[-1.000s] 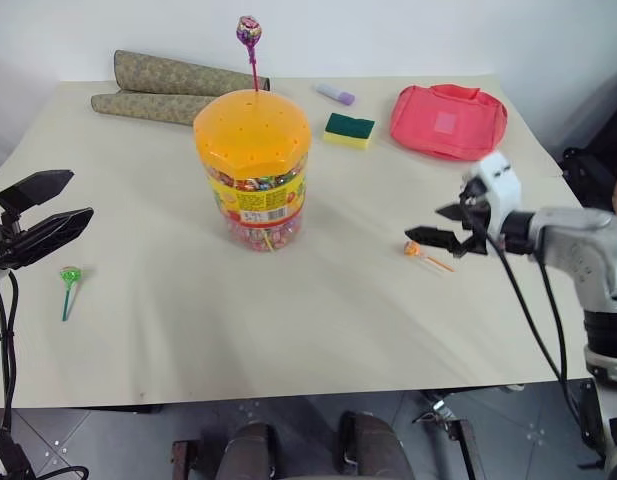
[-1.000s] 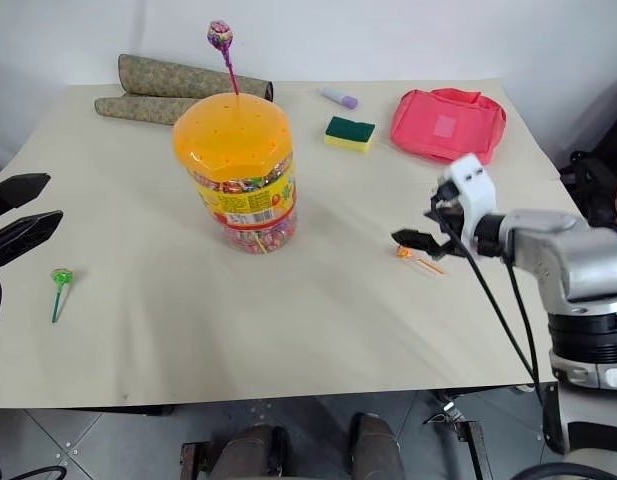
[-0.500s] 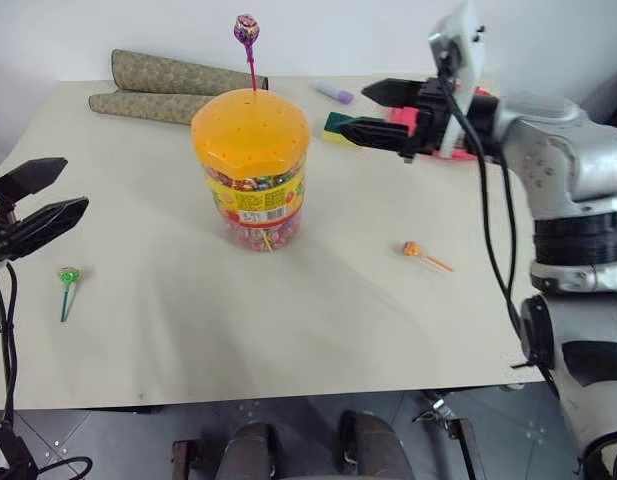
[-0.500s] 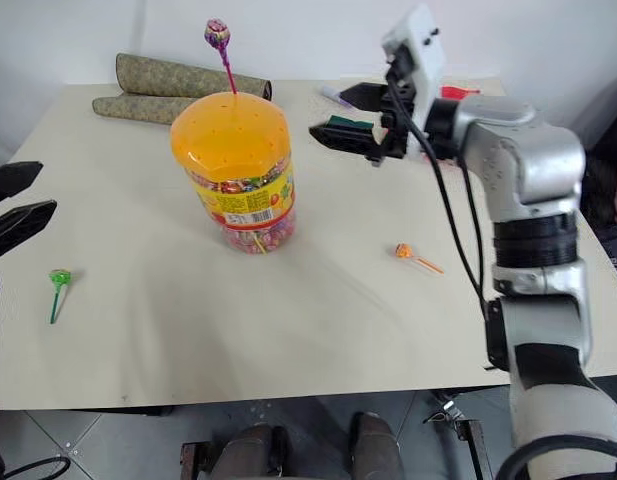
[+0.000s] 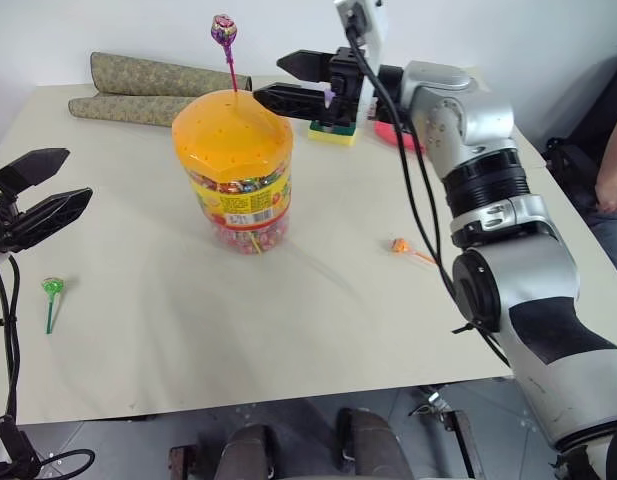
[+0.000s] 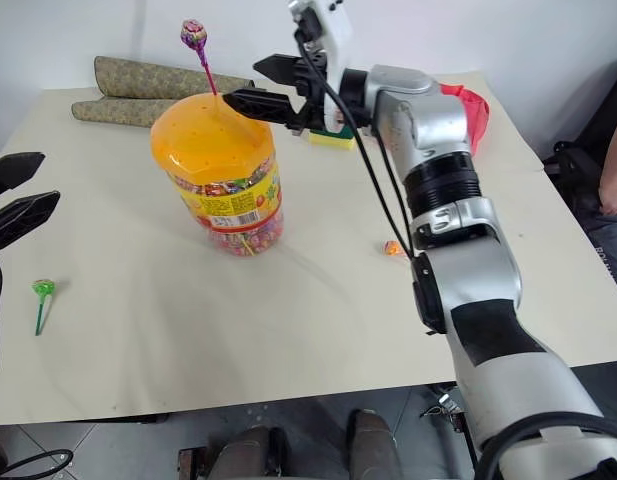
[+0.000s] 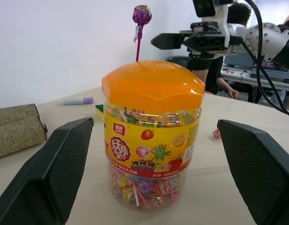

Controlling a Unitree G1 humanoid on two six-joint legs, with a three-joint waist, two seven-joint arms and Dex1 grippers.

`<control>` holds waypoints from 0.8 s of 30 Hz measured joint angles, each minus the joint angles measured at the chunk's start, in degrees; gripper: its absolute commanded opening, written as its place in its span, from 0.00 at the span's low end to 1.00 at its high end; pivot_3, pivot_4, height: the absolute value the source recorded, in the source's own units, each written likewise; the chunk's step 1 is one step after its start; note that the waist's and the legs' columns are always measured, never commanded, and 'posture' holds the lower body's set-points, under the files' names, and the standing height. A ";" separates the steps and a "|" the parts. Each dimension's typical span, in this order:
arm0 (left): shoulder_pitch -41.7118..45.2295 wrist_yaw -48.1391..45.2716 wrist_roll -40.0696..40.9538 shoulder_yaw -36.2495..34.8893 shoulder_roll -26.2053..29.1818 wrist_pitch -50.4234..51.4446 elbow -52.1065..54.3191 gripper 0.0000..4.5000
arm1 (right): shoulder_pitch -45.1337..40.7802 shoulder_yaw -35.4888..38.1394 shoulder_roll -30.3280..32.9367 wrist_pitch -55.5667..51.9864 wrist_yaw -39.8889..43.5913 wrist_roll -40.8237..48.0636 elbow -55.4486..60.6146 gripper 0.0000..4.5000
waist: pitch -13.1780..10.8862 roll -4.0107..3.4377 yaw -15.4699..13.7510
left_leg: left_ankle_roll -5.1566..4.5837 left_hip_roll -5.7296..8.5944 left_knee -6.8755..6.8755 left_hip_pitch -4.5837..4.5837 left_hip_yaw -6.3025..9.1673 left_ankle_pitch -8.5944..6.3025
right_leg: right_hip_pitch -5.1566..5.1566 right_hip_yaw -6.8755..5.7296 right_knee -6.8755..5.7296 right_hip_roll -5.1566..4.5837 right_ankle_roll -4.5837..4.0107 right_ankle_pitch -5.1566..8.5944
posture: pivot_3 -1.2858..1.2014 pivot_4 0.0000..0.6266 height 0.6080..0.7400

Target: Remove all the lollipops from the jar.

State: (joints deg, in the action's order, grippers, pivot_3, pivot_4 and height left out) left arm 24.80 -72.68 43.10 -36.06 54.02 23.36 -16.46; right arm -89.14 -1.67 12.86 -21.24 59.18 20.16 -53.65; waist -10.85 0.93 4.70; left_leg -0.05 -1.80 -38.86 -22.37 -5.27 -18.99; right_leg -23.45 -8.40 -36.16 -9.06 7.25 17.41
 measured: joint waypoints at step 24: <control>-8.97 5.42 4.35 -5.05 -1.73 1.26 9.29 1.00 | -9.21 7.27 -10.02 11.14 -8.22 -6.07 -18.24 0.85 | 0.00 0.01 0.29 | 0.00 -0.01 0.05 0.03 -0.01 0.00 | -0.04 0.63 -0.04 0.17 0.00 0.00 | 0.52 0.24 1.00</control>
State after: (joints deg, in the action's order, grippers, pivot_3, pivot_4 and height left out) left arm 15.83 -67.26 47.45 -41.11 52.29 24.62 -7.17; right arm -98.35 5.60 2.83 -10.10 50.96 14.09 -71.89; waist -10.85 0.94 4.99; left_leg -0.05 -1.81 -38.81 -22.34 -5.28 -18.99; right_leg -23.50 -7.78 -36.19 -8.89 7.25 17.41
